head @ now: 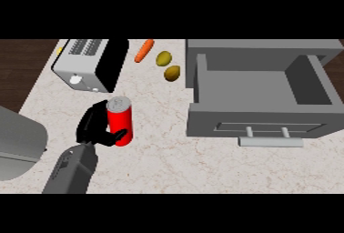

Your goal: Pick up the can, place it into the drawer and close the drawer

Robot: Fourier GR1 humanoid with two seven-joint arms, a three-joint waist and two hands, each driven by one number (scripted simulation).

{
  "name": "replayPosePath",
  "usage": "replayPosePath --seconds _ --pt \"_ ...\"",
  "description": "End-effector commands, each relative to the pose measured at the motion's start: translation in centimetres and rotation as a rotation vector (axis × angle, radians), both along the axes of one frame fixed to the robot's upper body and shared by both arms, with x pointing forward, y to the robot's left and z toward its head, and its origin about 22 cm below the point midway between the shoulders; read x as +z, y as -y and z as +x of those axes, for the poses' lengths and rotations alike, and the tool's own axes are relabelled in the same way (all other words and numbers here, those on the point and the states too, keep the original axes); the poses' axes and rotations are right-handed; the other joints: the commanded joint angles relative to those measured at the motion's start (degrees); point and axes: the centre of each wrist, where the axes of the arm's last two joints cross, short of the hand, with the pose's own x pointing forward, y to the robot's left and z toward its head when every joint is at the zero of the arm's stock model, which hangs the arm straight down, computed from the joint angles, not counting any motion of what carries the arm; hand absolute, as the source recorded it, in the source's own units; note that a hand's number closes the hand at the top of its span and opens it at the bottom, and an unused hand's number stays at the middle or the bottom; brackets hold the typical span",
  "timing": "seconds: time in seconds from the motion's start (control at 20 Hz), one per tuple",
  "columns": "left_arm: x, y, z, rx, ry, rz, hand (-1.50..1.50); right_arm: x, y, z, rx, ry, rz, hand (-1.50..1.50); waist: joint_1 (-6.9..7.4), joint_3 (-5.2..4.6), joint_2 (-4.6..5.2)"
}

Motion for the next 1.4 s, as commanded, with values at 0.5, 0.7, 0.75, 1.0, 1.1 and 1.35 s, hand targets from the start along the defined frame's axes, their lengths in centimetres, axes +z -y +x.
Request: replayPosePath --seconds 0.5,0.7,0.75,1.0,1.1,1.35 --pt "14.3 6.3 2.5 0.18 0.128 0.073 1.5 1.0 -0.9 -1.1 0.01 0.012 0.005 -1.5 -1.22 -0.07 0.18" --pt "17.4 9.2 2.5 0.18 0.146 0.097 1.5 -0.2 -0.2 0.4 0.03 0.017 0.018 -1.5 -1.08 -0.06 0.28" --pt "18.3 9.2 3.5 0.187 0.15 0.102 1.5 0.6 0.0 -0.5 -0.014 0.024 0.008 -1.5 -1.33 -0.07 0.32" --pt "19.6 11.6 4.2 0.193 0.167 0.131 1.5 0.0 0.0 0.4 0.023 -0.002 0.026 -1.5 -1.49 -0.09 0.45" --pt "20.5 13.2 4.3 0.155 0.154 0.131 1.5 -0.5 -0.7 1.1 0.013 0.002 0.027 -1.5 -1.48 -0.08 0.47" --pt "24.6 16.1 6.3 0.149 0.182 0.129 1.5 0.0 1.0 2.1 0.012 0.003 0.01 -1.5 -1.73 -0.08 0.6"
